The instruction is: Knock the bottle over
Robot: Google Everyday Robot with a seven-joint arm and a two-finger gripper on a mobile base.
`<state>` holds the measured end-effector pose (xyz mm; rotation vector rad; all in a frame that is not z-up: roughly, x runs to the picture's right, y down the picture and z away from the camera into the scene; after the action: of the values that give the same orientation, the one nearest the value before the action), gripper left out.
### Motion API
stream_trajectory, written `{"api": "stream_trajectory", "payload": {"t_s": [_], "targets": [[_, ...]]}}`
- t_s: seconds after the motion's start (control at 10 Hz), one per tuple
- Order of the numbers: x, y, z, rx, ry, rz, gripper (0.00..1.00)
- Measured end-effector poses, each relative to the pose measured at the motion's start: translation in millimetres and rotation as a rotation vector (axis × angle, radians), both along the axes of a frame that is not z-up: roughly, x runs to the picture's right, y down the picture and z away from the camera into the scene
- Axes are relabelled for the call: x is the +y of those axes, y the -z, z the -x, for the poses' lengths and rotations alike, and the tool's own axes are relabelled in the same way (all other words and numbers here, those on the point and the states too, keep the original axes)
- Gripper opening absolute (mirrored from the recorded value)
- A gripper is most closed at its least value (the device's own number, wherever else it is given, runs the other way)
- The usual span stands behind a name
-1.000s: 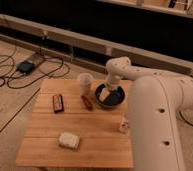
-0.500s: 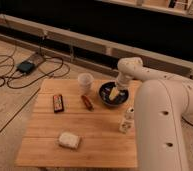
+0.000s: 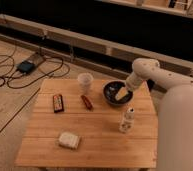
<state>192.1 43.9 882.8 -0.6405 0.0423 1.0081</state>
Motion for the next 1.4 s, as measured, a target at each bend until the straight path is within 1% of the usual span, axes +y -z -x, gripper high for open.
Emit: {"api": "stream_trajectory", "payload": {"t_s": [0.1,0.2,0.4,0.6,0.7,1.0,1.1,1.3,1.4], "targets": [[2,19.4,2,-0.027,-0.006,-0.009,0.80],[8,32.5,1,-0.038,-0.009,-0.005,0.80],[21,56.1,-8,-0.043,-0.007,0.015,0.80],[31,79.9,-14,-0.050,0.010,0.032,0.80],[31,89.5,-11,-0.065,0.015,0.029,0.80],[20,110.9,2,-0.128,-0.003,0.001,0.80],[19,118.7,4,-0.141,0.002,0.000,0.80],[26,130.8,2,-0.151,0.026,0.020,0.80],[34,136.7,0,-0.154,0.041,0.043,0.80]]}}
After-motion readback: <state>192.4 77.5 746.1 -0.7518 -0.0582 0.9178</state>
